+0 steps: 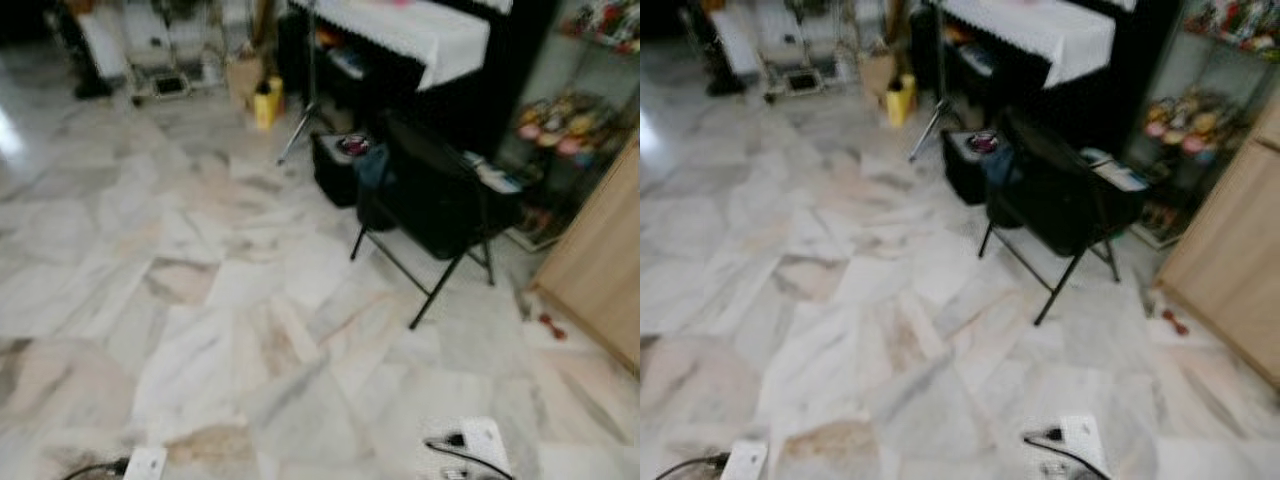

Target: Hang keys on a hook

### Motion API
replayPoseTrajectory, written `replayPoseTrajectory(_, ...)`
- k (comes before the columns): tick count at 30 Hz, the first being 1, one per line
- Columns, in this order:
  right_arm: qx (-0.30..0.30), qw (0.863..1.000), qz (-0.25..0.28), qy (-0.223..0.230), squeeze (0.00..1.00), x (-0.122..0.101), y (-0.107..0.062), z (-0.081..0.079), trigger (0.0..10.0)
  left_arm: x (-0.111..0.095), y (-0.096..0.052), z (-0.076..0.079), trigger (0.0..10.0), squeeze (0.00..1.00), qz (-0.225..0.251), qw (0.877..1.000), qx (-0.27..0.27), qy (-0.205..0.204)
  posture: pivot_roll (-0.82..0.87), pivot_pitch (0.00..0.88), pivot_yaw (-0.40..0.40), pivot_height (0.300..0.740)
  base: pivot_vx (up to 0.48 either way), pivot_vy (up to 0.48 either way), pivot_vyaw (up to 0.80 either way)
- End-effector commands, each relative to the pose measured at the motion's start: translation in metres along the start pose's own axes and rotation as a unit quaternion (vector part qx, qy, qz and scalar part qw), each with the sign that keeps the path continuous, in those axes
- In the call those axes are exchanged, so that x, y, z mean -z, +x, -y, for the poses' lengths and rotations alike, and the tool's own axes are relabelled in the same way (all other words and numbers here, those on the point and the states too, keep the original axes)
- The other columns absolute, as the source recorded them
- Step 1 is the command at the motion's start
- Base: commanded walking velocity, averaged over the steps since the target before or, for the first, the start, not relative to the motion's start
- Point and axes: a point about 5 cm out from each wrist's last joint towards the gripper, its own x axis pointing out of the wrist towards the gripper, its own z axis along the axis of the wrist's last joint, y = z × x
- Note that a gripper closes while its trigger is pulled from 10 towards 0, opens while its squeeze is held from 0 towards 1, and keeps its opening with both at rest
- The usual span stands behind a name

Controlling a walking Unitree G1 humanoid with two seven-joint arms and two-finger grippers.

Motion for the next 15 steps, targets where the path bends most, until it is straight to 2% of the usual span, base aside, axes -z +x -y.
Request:
replayPoseTrajectory(1, -0.018, 1.000, -0.021, 0.001, 0.00, 0.012, -0.002, 0.006, 10.0, 0.001, 0.000, 0.001, 10.0, 0.00, 0.001, 1.000, 0.007, -0.004, 0.05, 0.000, 0.009, 0.740, 0.000, 0.000, 0.00)
replayPoseTrajectory(3, -0.002, 1.000, -0.022, 0.015, 0.00, 0.016, -0.003, 0.010, 10.0, 0.003, 0.000, 0.003, 10.0, 0.00, -0.001, 1.000, 0.010, -0.004, 0.05, 0.000, 0.003, 0.740, 0.000, 0.000, 0.00)
replayPoseTrajectory(4, 0.005, 0.999, -0.024, 0.037, 0.00, 0.018, -0.003, 0.013, 10.0, 0.004, 0.000, 0.003, 10.0, 0.00, -0.002, 1.000, 0.013, -0.005, 0.05, 0.000, -0.011, 0.740, 0.000, 0.000, 0.00)
replayPoseTrajectory(7, 0.014, 0.999, -0.023, 0.030, 0.00, 0.021, -0.005, 0.020, 10.0, 0.005, -0.001, 0.000, 10.0, 0.00, 0.000, 1.000, 0.011, -0.014, 0.03, 0.000, -0.026, 0.740, 0.000, 0.000, 0.00)
replayPoseTrajectory(11, 0.024, 0.998, -0.014, 0.058, 0.00, 0.019, -0.008, 0.037, 10.0, 0.006, -0.001, 0.001, 10.0, 0.00, -0.001, 1.000, 0.016, -0.015, 0.00, 0.000, -0.044, 0.740, 0.000, 0.000, 0.00)
replayPoseTrajectory(12, 0.029, 0.998, -0.011, 0.055, 1.00, 0.017, -0.008, 0.041, 10.0, 0.006, -0.001, 0.002, 10.0, 0.00, -0.001, 1.000, 0.018, -0.016, 0.00, 0.000, -0.047, 0.740, 0.000, 0.000, 0.00)
replayPoseTrajectory(15, 0.037, 0.998, 0.001, 0.055, 1.00, 0.010, -0.010, 0.050, 10.0, 0.001, 0.000, 0.010, 10.0, 0.00, 0.005, 0.999, 0.024, -0.021, -0.01, 0.000, -0.038, 0.740, 0.000, 0.000, 0.00)
